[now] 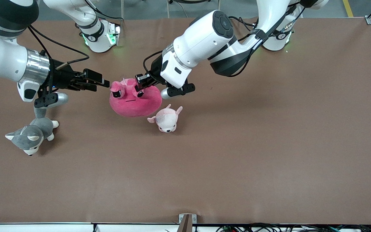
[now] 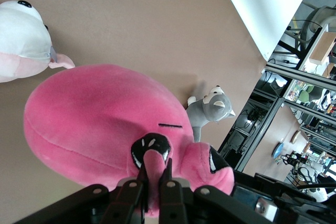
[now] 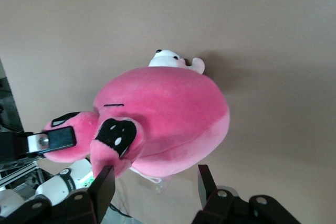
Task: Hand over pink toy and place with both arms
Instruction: 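Hold the pink toy with the left gripper while the right gripper reaches it, then grasp the pink toy with the right gripper beside the left gripper, then open the left gripper and withdraw it while the right gripper carries the toy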
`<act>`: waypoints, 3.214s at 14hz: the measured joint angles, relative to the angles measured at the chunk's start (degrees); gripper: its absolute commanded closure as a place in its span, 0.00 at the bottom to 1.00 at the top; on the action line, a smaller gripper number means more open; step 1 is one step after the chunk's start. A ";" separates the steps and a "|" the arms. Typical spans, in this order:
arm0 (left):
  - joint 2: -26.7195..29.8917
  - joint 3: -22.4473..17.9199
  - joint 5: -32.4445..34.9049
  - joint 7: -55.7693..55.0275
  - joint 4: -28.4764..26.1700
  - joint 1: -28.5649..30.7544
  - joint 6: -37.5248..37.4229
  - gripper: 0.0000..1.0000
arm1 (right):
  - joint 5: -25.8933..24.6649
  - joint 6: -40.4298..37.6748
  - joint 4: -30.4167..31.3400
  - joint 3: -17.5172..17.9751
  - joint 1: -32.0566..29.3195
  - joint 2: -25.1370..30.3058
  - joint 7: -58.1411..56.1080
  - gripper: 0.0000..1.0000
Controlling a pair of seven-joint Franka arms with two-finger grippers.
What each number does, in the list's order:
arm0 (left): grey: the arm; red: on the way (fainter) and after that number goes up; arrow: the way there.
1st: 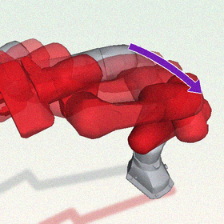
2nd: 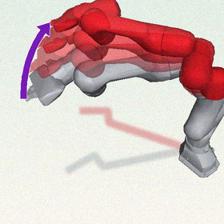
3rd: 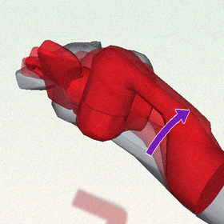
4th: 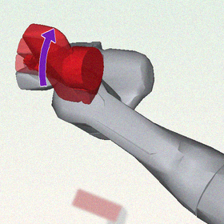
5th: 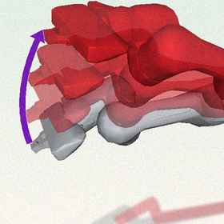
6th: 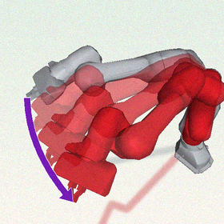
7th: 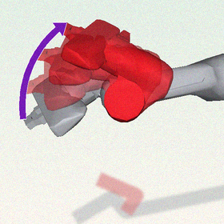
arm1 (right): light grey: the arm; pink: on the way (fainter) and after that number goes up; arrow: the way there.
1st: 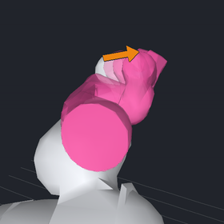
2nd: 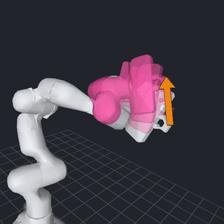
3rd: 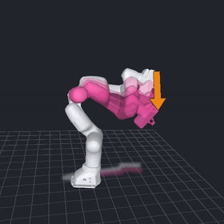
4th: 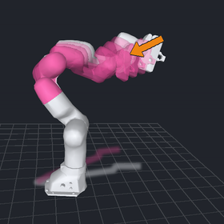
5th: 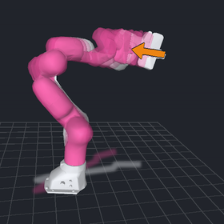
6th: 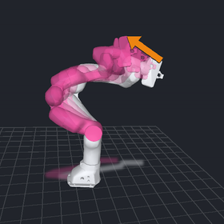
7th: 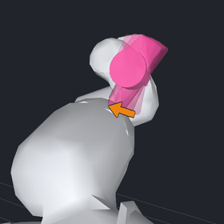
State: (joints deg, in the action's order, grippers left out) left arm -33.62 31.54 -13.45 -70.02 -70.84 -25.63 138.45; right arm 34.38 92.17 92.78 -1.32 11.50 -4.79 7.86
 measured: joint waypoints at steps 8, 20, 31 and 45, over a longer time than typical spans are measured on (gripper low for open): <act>0.00 -0.12 0.00 0.00 0.00 0.10 0.00 1.00 | 3.08 2.38 -0.09 0.00 1.43 -0.39 5.00 0.28; 0.00 -0.12 0.00 0.00 0.00 0.08 0.00 0.99 | 3.12 5.94 -0.08 -0.15 4.11 -3.17 5.33 1.00; 0.45 -0.15 2.00 0.21 0.24 0.29 -0.47 0.00 | 2.90 5.94 -0.08 -0.39 4.10 -3.30 5.33 0.99; 13.71 -0.50 24.43 24.36 0.49 26.49 -45.74 0.00 | -3.18 3.90 0.26 -1.83 -15.54 -14.41 -16.82 0.99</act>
State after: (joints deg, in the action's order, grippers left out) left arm -19.91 31.05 10.98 -45.66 -70.35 0.86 92.70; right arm 31.20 96.07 93.04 -3.15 -4.04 -19.20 -8.95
